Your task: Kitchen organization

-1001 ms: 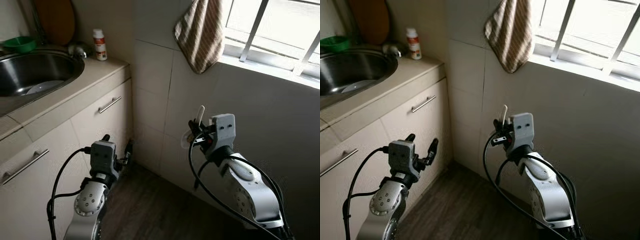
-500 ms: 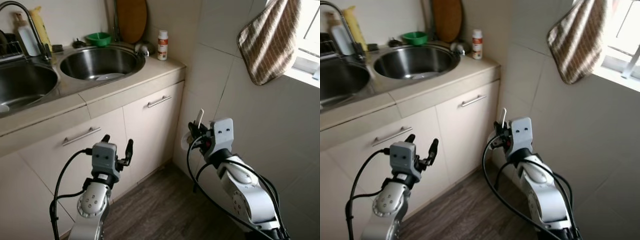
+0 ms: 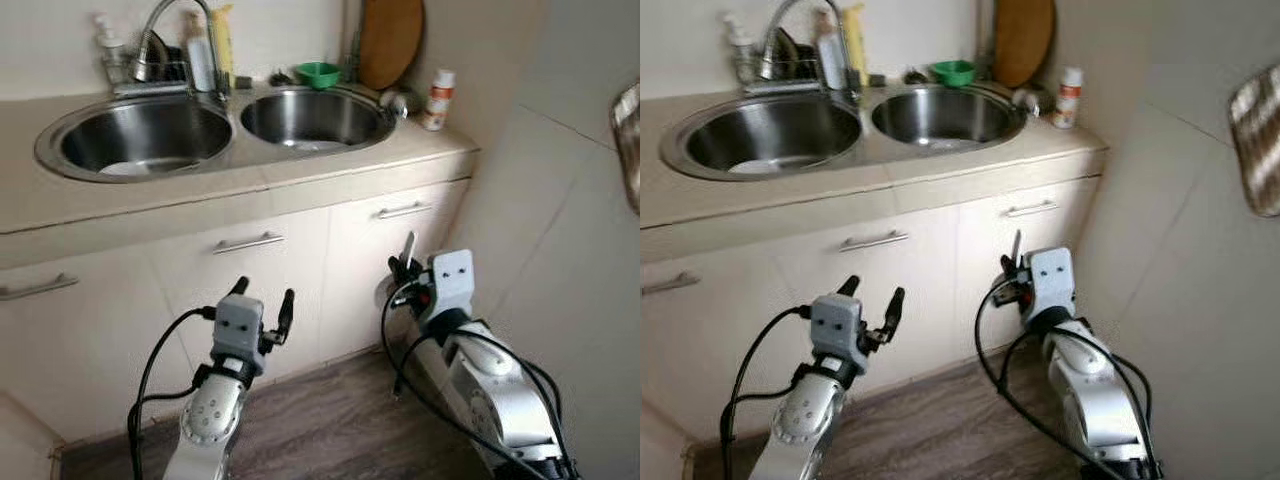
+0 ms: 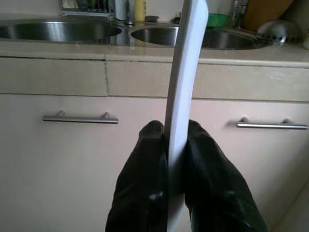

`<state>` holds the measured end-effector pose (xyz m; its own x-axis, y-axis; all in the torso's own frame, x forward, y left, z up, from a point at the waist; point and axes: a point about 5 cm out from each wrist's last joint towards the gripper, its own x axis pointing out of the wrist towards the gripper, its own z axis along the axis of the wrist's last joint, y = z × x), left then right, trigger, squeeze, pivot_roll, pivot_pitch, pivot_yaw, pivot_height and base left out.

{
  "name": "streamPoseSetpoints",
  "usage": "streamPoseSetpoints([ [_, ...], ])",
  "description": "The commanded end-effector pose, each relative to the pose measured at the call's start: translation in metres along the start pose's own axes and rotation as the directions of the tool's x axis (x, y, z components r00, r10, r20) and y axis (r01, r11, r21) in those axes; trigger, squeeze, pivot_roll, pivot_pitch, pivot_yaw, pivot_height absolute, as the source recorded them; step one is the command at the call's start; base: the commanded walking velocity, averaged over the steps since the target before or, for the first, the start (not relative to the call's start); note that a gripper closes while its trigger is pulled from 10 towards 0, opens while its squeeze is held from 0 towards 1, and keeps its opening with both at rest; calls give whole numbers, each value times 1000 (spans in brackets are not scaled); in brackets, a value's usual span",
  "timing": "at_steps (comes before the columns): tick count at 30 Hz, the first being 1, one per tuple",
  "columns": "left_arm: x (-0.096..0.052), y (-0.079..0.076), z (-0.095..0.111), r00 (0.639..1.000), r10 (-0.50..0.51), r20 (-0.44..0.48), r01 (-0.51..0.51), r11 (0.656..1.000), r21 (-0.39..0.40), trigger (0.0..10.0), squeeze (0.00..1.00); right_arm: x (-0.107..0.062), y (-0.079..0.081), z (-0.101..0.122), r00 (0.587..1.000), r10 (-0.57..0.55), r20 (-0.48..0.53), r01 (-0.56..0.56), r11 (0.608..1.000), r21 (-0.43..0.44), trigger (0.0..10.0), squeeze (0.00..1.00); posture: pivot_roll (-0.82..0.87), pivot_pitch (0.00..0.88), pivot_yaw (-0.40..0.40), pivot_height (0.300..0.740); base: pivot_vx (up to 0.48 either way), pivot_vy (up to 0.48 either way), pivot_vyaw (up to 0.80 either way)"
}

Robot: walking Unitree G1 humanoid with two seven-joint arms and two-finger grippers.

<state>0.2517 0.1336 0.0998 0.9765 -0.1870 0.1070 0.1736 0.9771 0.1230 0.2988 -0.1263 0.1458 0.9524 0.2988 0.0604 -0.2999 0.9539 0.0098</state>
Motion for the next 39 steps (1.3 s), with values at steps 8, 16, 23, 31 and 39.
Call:
streamPoseSetpoints([
  [8,5,-6,16,998,-22,55,24,999,-24,10000,0,0,2,20,998,-59,34,56,996,73,0,0,18,0,-53,740,0,0,200],
  [16,6,3,26,998,35,59,-29,994,-110,10000,0,-15,-2,12,995,-100,14,98,990,102,0,0,8,0,-60,740,0,0,0],
  [23,-6,5,13,998,63,-4,-64,996,-59,10000,0,-14,-17,13,981,-192,29,190,979,70,0,0,-9,0,-43,740,0,0,0],
  [31,6,-7,26,999,-14,42,16,999,-28,10000,0,-16,-11,27,978,-168,127,166,986,23,0,0,-6,0,-36,740,0,0,0],
  [39,14,-1,37,993,19,121,-16,1000,-27,10000,0,-4,-13,43,962,-184,200,182,983,29,0,0,3,0,-50,740,0,0,75],
])
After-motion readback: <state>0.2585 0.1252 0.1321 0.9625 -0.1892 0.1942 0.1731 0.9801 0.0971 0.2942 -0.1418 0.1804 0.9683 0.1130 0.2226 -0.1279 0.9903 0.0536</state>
